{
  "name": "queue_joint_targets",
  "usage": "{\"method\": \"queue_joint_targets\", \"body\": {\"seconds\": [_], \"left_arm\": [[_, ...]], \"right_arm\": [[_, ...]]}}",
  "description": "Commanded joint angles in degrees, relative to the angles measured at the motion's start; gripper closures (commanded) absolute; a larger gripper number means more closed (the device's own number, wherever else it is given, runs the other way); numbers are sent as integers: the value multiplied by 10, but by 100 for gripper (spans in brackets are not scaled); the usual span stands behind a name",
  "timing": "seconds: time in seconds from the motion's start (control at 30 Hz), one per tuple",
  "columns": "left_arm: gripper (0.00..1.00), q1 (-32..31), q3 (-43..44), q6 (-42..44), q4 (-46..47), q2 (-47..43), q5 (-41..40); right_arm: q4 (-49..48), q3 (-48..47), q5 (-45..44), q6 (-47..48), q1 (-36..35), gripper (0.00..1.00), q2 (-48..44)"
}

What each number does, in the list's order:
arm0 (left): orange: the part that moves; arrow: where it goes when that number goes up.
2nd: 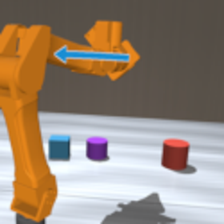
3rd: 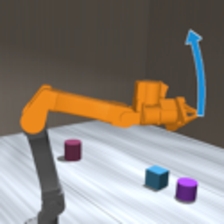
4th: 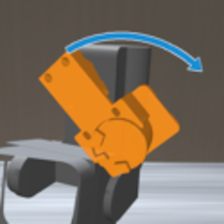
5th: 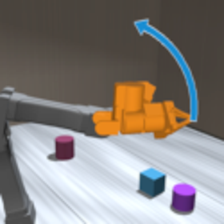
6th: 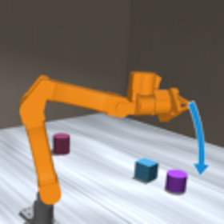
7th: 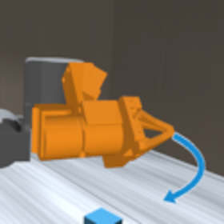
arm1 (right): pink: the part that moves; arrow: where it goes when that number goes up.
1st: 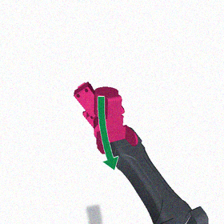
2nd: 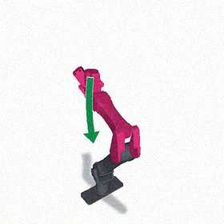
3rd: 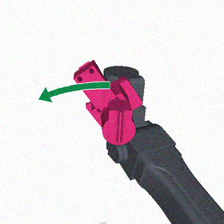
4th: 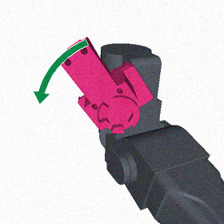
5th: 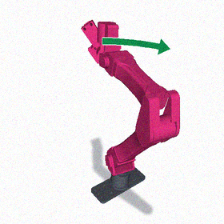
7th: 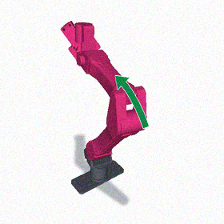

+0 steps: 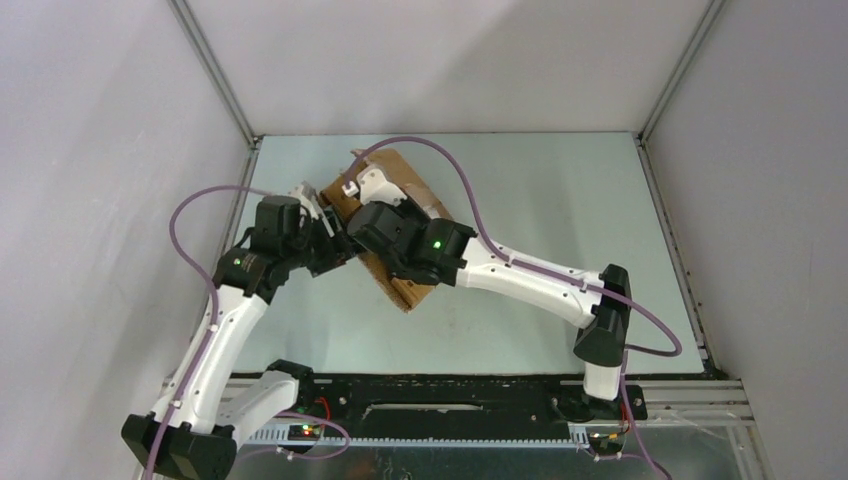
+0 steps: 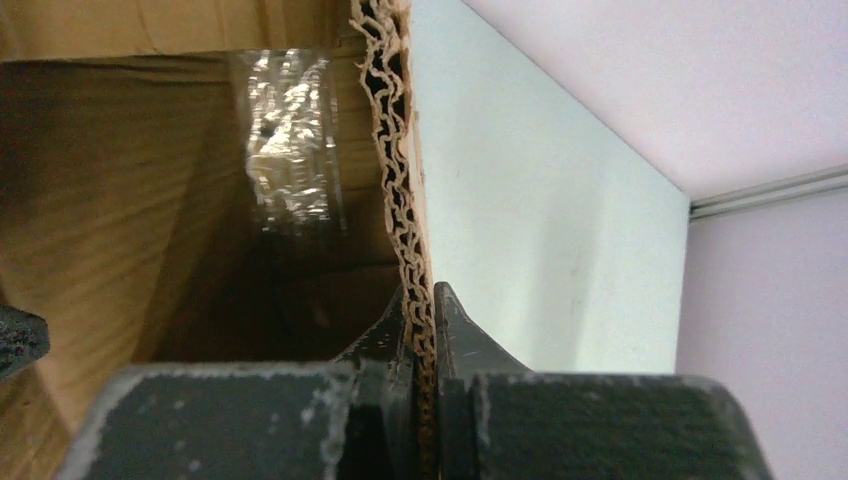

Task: Unpack the express box
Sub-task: Open the express box at the center of the board.

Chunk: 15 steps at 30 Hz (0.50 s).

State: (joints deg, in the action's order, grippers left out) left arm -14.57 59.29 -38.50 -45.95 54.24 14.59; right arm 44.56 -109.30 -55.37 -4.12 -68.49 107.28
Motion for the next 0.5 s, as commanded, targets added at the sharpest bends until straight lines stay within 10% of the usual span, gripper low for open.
{"method": "queue_joint_targets", "body": {"seconds": [0.0, 0.37, 0.47], "left_arm": [[33, 9, -51, 8, -43, -33, -40], [66, 42, -169, -10, 51, -17, -51], [63, 45, -200, -18, 99, -12, -32]], "right_arm": [[-30, -1, -5, -50, 1, 100, -44], [-123, 156, 142, -157, 29, 100, -138], [-198, 245, 210, -192, 45, 100, -193]]}}
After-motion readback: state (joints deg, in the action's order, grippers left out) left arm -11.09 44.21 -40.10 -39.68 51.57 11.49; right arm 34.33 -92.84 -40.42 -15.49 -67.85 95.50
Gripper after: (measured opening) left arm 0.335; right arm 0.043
